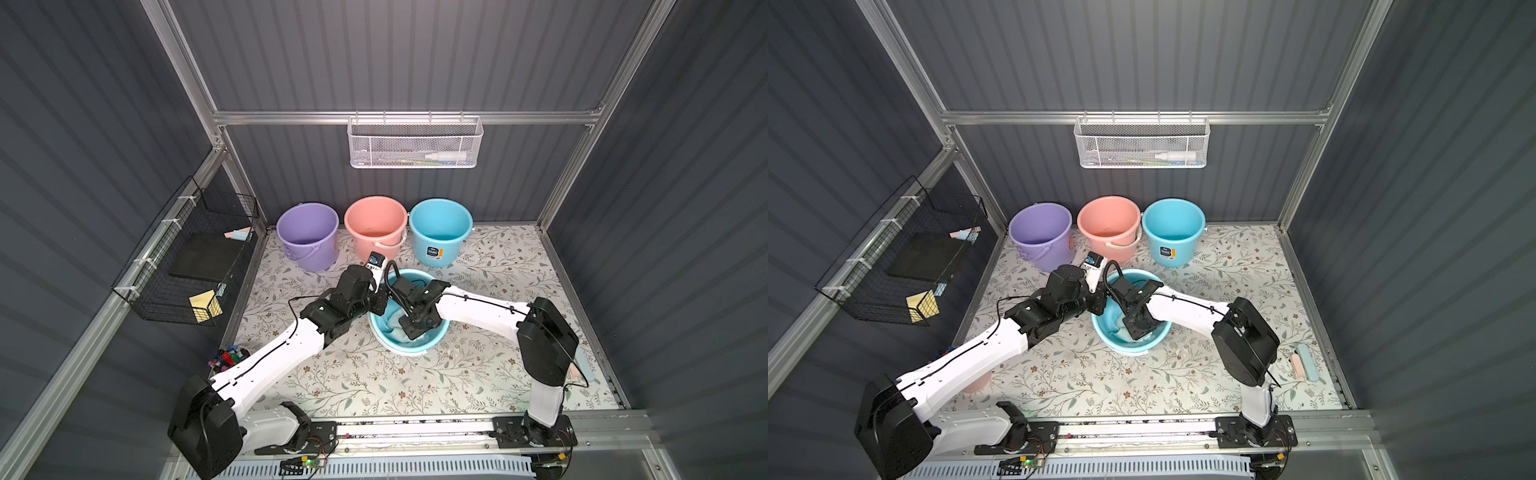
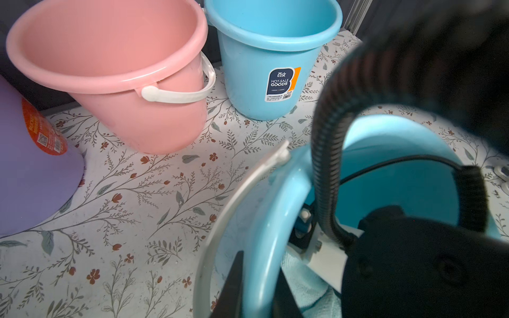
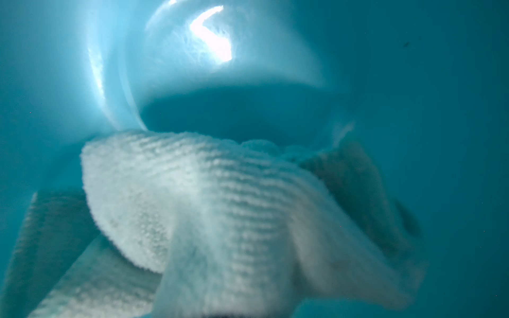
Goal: Wipe the inside of the bucket with a cloth
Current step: Wipe the dirt from the inside of the bucket.
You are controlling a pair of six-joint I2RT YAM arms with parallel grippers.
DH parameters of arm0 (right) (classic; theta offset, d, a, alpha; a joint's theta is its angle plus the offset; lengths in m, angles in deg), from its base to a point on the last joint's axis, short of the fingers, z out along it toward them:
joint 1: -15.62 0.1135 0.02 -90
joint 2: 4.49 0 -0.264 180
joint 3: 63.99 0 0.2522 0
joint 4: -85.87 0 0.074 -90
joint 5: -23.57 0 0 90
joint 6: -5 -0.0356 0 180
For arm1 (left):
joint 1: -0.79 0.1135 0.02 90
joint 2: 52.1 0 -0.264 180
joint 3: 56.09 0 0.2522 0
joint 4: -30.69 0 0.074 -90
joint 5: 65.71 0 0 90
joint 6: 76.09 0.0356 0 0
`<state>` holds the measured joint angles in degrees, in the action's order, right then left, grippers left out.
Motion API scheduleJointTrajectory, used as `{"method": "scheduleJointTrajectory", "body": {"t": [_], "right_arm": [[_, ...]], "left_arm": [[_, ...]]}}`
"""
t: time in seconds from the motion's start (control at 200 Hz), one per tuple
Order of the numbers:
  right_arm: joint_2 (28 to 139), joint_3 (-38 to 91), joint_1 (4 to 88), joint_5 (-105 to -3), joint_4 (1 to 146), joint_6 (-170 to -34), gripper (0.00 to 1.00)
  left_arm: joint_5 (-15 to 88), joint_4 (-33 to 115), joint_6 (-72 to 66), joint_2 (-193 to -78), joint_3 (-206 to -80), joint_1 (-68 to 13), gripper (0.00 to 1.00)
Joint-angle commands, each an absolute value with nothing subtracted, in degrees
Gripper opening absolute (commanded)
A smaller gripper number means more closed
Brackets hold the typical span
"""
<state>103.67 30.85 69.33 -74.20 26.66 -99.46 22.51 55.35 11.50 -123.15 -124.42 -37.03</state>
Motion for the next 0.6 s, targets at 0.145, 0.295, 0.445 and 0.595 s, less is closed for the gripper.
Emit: {"method": "scheduleJointTrajectory", "body": {"t": [0.145,0.295,0.445,0.595], "right_arm": [[97.8,29.8,69.1,-71.6,21.2,-103.6,0.0],[91.2,29.2,69.1,-66.9,16.3,-105.0,0.0],[85.9,29.4,69.1,-61.4,12.8,-106.2,0.0],[82.4,30.1,69.1,-54.6,9.8,-109.1,0.0]], "left_arm": [[24.6,51.1,12.3,-122.0,-125.1,-37.9,0.0],[24.6,51.1,12.3,-122.4,-125.2,-37.9,0.0],[24.6,51.2,12.3,-122.5,-125.2,-37.9,0.0],[24.5,51.2,12.4,-122.3,-125.2,-37.9,0.0]]}}
